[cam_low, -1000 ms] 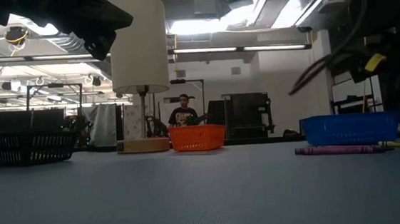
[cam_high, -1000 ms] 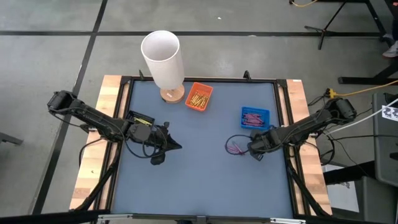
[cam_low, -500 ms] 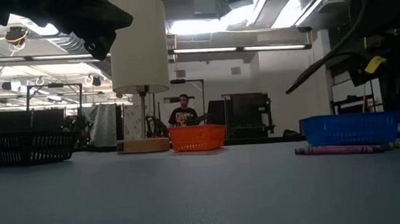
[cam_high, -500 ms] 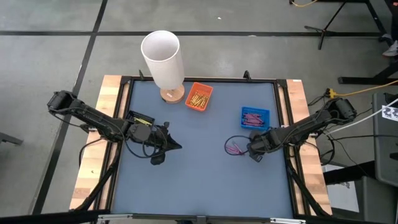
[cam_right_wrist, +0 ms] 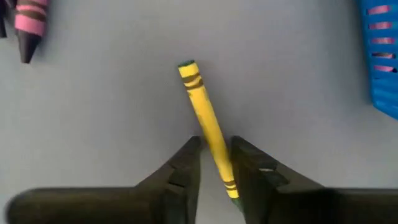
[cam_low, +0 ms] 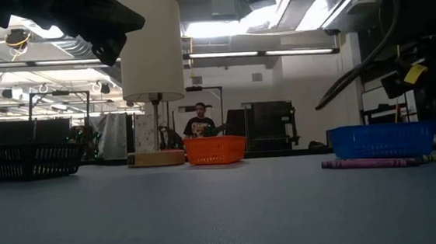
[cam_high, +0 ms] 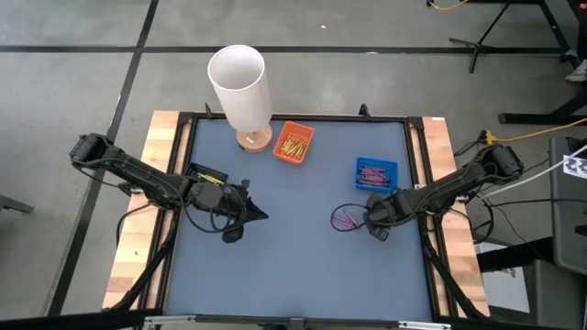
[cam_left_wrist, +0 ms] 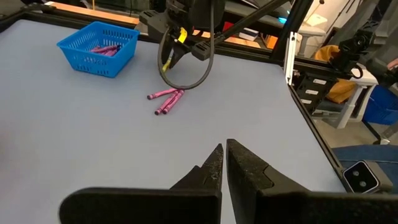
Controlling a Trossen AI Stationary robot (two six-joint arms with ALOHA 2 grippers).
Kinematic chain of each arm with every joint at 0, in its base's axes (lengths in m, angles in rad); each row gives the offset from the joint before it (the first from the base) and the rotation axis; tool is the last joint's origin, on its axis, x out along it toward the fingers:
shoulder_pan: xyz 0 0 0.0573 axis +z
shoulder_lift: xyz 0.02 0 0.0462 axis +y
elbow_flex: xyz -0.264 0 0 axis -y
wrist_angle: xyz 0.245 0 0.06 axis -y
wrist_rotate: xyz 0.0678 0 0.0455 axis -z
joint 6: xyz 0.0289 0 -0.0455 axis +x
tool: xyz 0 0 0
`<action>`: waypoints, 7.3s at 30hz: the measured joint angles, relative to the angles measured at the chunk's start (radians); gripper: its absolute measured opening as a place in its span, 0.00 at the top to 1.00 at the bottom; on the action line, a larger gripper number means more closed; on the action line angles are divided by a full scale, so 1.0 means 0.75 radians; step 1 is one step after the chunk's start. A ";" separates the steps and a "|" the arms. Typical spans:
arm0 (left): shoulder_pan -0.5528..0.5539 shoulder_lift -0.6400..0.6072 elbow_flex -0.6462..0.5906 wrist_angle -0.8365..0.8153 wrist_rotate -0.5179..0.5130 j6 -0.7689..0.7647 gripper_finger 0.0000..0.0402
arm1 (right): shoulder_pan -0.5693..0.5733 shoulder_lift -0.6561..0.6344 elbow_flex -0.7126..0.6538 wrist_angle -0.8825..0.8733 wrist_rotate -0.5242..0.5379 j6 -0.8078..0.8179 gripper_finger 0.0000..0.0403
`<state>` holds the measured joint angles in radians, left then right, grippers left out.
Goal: Sort crayons
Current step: Put the green crayon into the black basket, then put the violet crayon into the blue basket
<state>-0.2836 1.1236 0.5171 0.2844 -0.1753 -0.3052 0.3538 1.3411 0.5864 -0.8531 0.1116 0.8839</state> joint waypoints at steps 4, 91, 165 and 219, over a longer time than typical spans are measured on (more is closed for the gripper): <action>0.000 0.000 0.001 -0.001 0.000 0.000 0.98 | 0.000 0.028 0.005 0.010 -0.003 -0.030 0.87; 0.149 0.703 0.338 0.988 -0.066 0.249 0.63 | -0.027 0.032 0.110 1.917 0.430 -1.127 0.95; 0.249 -0.167 0.338 -1.329 -0.188 0.027 0.94 | -0.071 0.092 0.110 1.206 0.209 -0.705 0.66; 0.286 -0.188 0.269 -1.834 -0.269 -0.047 0.65 | -0.071 0.124 0.109 0.602 0.255 -0.373 0.66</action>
<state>-0.0692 0.9825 0.7189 -1.0908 -0.3767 -0.3405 0.3008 1.4341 0.6682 -0.4014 0.3028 0.6045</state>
